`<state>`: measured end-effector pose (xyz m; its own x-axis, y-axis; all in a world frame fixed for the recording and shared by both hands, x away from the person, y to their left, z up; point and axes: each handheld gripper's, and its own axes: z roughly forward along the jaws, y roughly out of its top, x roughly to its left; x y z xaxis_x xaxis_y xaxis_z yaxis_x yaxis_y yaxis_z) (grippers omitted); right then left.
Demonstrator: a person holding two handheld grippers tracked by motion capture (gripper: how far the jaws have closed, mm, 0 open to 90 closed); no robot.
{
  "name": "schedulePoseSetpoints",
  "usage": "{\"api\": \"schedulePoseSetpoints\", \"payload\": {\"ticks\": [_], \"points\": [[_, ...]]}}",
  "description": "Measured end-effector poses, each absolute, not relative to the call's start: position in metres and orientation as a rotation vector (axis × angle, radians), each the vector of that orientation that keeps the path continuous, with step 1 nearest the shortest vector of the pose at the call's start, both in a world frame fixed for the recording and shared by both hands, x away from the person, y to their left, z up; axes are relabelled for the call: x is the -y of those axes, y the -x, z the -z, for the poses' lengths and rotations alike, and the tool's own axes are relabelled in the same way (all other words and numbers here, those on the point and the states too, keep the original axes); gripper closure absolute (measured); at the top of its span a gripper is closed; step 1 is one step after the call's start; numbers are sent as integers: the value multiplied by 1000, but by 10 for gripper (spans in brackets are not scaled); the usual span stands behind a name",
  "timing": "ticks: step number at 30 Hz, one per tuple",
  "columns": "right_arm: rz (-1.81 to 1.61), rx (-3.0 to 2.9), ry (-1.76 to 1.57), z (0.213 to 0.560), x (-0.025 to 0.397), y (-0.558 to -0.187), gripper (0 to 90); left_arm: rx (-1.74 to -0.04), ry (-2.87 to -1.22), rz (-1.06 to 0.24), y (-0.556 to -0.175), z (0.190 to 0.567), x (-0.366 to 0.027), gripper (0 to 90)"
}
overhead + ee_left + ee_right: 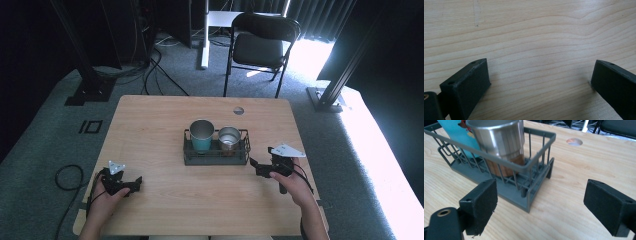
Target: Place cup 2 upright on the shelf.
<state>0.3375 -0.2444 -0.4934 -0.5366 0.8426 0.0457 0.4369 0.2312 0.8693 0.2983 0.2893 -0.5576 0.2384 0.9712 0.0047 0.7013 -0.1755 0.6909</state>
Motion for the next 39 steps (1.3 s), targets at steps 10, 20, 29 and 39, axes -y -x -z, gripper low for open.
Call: {"api": "schedulePoseSetpoints", "payload": {"ticks": [10, 20, 29, 39], "points": [[-1189, -2097, -1213, 511, 258, -327, 116, -1524, -1946, -618, -298, 558, -289, 25], [-1120, -2106, -1267, 530, 273, -320, 116, -1523, -1949, -618, -298, 558, -289, 25], [-1055, -2118, -1306, 544, 287, -311, 116, -1523, -1949, -618, -298, 558, -289, 25], [-1008, -2094, -1362, 552, 302, -298, 116, -1523, -1949, -618, -298, 558, -289, 25]]}}
